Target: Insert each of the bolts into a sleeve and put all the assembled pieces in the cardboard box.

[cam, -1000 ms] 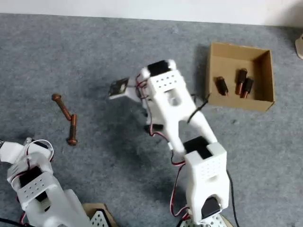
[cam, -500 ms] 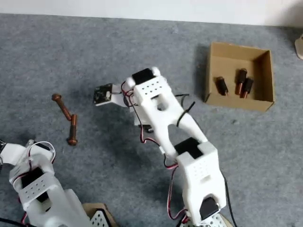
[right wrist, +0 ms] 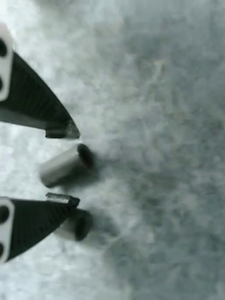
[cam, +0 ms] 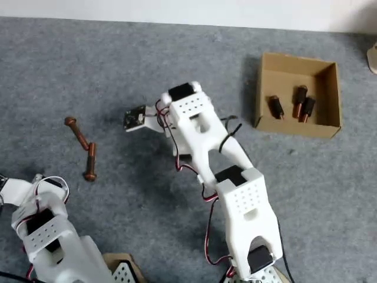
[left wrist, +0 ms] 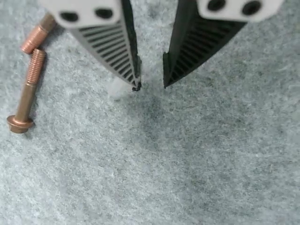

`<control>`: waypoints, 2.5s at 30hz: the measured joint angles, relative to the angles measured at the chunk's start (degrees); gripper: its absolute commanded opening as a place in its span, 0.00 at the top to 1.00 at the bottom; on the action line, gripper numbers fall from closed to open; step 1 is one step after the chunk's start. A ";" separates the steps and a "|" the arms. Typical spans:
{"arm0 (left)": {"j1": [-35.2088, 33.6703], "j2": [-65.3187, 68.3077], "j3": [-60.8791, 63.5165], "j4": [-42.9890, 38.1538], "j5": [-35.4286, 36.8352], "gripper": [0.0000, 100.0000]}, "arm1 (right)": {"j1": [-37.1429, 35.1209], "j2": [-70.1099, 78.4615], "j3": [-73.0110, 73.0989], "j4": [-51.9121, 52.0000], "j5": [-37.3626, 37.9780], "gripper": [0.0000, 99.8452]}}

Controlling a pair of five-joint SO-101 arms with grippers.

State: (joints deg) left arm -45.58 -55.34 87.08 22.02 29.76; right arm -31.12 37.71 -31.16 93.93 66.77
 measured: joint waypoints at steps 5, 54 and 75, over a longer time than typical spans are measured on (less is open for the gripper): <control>0.00 0.00 0.00 0.00 0.00 0.91 | -0.18 0.00 -4.57 3.87 0.09 0.82; 0.00 0.00 0.00 0.00 0.00 0.91 | 0.44 1.14 6.15 -13.63 -23.12 0.82; 0.00 0.00 0.00 0.00 0.00 0.91 | 0.70 2.90 3.16 -8.26 -31.38 0.82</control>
State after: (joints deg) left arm -45.58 -55.34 87.08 22.02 29.76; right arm -30.42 40.62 -28.00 85.67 35.38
